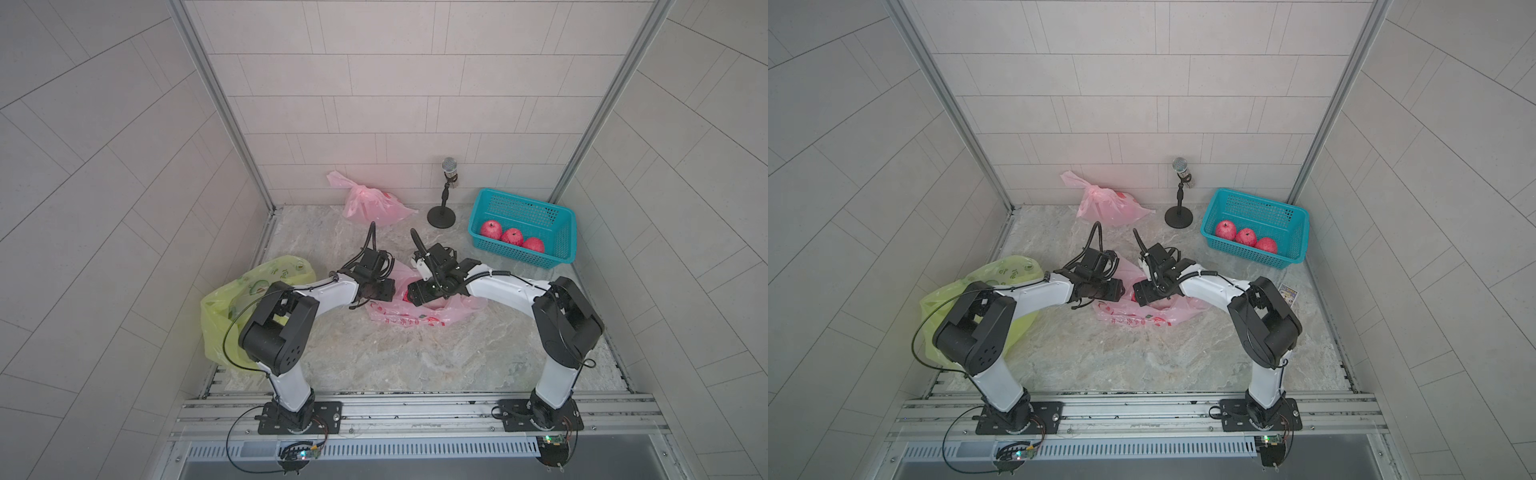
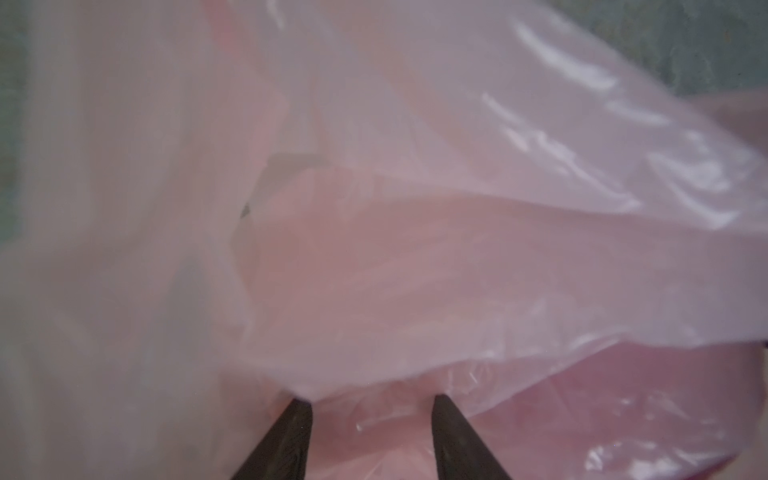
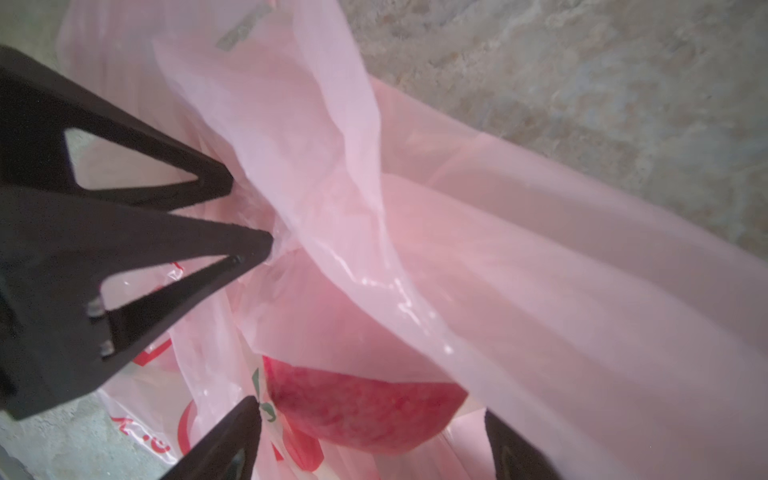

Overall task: Untie the knot of a plastic bag & take out the apple
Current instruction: Pick up the apple from the plastic bag.

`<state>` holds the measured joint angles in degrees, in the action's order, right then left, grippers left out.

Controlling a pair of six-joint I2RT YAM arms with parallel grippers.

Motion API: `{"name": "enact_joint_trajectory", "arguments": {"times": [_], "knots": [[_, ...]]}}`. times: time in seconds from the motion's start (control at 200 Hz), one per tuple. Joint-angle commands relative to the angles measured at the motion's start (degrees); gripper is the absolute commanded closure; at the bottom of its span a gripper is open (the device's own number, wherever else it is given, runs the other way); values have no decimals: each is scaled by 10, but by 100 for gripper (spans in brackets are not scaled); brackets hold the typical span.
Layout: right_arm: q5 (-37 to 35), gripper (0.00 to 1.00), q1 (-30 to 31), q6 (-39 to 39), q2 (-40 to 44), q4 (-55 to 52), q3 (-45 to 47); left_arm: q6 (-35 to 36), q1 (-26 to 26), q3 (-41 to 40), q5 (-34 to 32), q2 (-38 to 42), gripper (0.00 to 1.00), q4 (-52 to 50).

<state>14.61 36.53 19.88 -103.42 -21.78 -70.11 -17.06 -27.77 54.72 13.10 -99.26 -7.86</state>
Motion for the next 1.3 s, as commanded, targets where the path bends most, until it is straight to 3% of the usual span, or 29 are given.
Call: {"name": "enact_joint_trajectory", "arguments": {"times": [0.0, 0.3, 0.485, 0.625, 1.296], "knots": [[-2, 12, 1, -8, -26, 21, -19, -7, 2, -4, 4, -12, 48, 7], [-8, 12, 1, -13, -58, 43, -39, -13, 1, 1, 14, -21, 48, 12], [0, 22, 0, -19, -49, 30, -33, -15, 2, 3, 14, -22, 48, 12], [14, 29, 0, -17, -24, 18, -12, -18, 2, 4, 13, -20, 48, 13], [76, 30, -12, 0, 119, -75, -35, -5, 2, 5, 19, 28, 47, 15]]}}
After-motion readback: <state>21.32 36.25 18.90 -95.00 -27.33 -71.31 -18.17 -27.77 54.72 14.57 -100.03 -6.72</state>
